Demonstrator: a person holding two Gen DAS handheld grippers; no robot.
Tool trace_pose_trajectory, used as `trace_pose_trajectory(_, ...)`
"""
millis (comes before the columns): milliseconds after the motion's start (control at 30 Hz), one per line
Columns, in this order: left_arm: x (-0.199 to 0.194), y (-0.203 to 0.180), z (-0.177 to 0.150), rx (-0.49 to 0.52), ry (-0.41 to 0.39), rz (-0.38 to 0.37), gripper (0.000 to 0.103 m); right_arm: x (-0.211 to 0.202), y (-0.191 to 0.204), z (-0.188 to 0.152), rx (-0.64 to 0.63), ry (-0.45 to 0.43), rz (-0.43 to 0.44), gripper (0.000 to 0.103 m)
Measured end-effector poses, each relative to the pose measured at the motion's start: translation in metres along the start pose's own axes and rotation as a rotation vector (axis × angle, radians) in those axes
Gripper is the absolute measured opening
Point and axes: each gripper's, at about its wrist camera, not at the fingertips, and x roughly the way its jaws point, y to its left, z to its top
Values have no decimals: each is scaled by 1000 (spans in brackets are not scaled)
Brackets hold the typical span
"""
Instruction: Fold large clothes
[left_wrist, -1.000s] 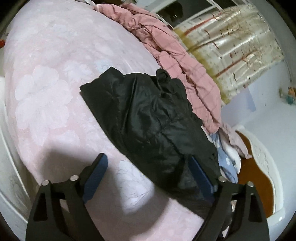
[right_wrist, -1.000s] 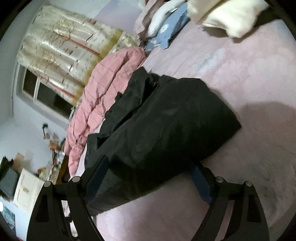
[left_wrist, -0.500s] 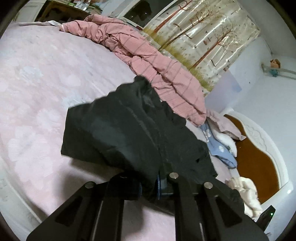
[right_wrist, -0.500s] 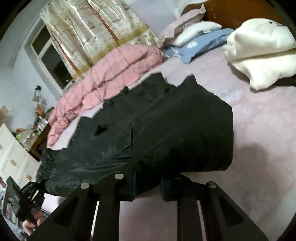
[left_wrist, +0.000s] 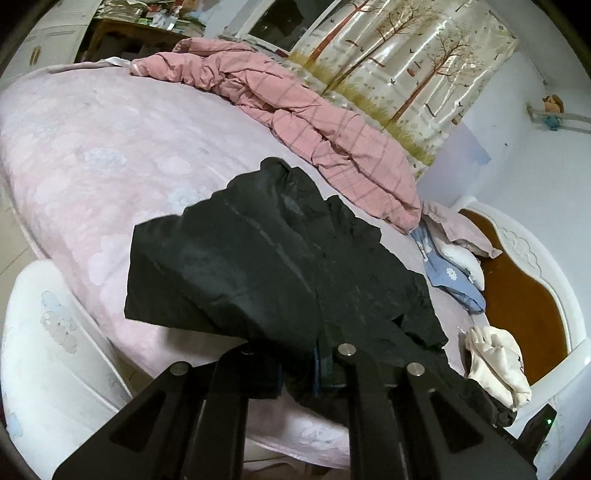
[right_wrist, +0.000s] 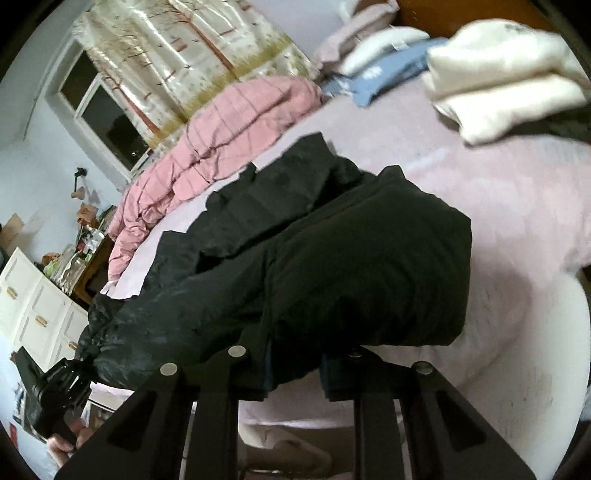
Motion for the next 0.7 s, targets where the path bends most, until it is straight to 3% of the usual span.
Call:
trace_pose_trajectory(167,7,-2,17,-67,-13,24,10,4,1,21,40,-12,74,22)
trace_pose_trajectory(333,39,-35,62,-26,-78,49,11,20,36,83,-47,-100,95,27)
trace_pose_trajectory(467,89,-54,106,-27,-76,36,12,63,50,142,-14,-81,131,28)
trace_pose_trajectory(533,128,-67,125,22,-62,98,13,88,56,164,-16,-60,115,29)
trace_pose_trajectory(700,213,-73,157,25,30,151,13,158,63,213,-5,5,60,29)
